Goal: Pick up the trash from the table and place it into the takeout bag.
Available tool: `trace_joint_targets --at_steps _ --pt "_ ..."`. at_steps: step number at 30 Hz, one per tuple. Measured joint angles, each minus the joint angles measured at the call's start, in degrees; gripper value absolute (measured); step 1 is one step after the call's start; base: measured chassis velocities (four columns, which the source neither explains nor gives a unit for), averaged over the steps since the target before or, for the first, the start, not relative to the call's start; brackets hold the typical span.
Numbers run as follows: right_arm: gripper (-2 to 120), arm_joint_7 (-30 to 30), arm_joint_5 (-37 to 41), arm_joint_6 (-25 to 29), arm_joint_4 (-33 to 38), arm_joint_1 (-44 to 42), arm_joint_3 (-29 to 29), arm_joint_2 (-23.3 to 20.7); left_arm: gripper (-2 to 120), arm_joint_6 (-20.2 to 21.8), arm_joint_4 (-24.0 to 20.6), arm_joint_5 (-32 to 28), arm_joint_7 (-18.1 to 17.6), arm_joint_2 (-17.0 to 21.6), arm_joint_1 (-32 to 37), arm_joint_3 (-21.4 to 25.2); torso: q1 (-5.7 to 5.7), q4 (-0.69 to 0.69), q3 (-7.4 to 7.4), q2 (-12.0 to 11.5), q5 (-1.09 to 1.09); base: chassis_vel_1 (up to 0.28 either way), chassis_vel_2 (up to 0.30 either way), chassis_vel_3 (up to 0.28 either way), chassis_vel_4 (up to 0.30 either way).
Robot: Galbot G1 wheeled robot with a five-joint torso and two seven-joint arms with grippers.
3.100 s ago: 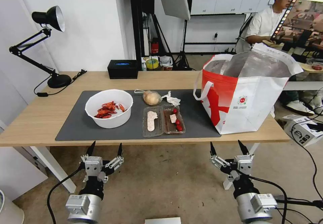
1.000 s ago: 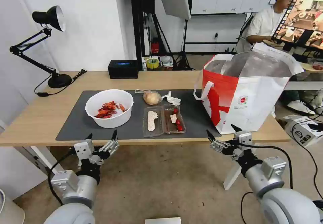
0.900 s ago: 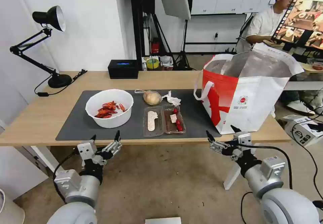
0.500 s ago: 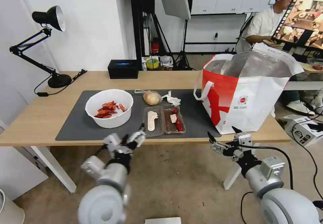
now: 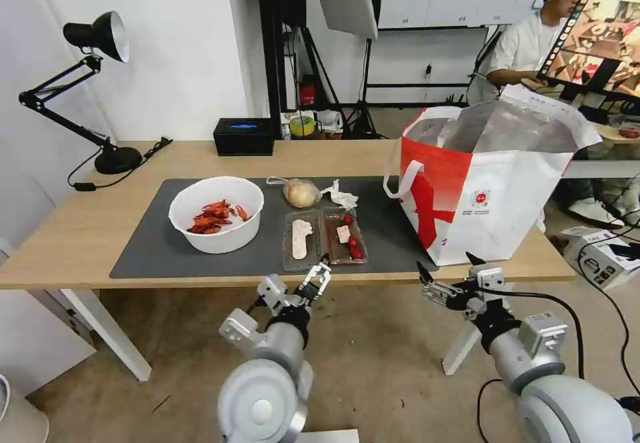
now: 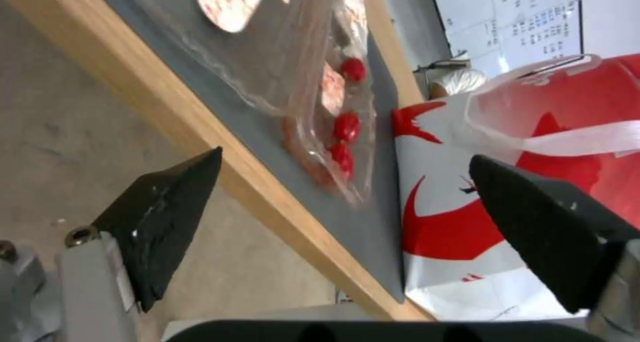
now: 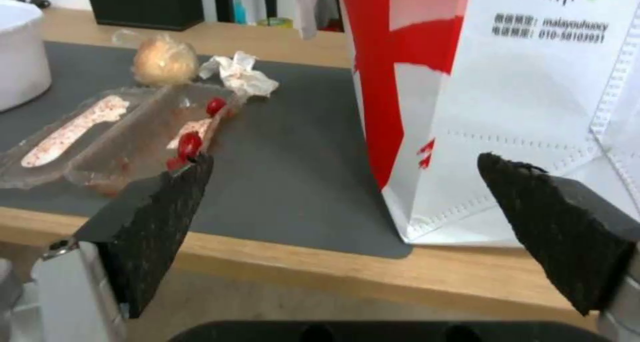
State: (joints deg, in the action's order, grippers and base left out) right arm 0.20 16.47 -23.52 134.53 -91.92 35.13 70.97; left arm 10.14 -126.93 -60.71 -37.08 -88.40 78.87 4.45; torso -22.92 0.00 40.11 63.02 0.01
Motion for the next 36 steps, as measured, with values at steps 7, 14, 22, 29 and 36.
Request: trace_joint_targets --at_steps 7,14,22,29,36 --pt "100 -0.01 -0.77 0.53 -0.05 -1.06 0.11 0.39 100 -0.17 1.37 -1.78 0.24 -0.47 -2.31 0.3 0.0 0.0 0.0 0.0 -0.01 0.0 0.0 0.0 0.0" --pt "100 -0.01 -1.0 0.9 -0.21 -1.41 0.33 0.35 100 -0.29 3.54 -3.1 0.36 -0.02 -5.01 0.2 0.0 0.0 0.0 0.0 -0.01 0.0 0.0 0.0 0.0" --pt "100 -0.01 -1.17 1.18 -1.04 -0.97 0.27 0.21 100 -0.3 5.28 -3.6 0.36 0.06 -6.43 0.28 0.0 0.0 0.0 0.0 -0.01 0.0 0.0 0.0 0.0" --pt "100 0.0 -1.18 1.2 -1.45 -0.68 0.12 0.17 100 -0.39 6.25 -3.79 0.34 -0.05 -7.05 0.5 0.0 0.0 0.0 0.0 -0.01 0.0 0.0 0.0 0.0" --pt "100 0.0 -1.19 1.24 -1.58 -0.57 0.07 0.17 100 -0.44 6.73 -3.81 0.23 -0.1 -7.26 0.55 0.0 0.0 0.0 0.0 -0.01 0.0 0.0 0.0 0.0"
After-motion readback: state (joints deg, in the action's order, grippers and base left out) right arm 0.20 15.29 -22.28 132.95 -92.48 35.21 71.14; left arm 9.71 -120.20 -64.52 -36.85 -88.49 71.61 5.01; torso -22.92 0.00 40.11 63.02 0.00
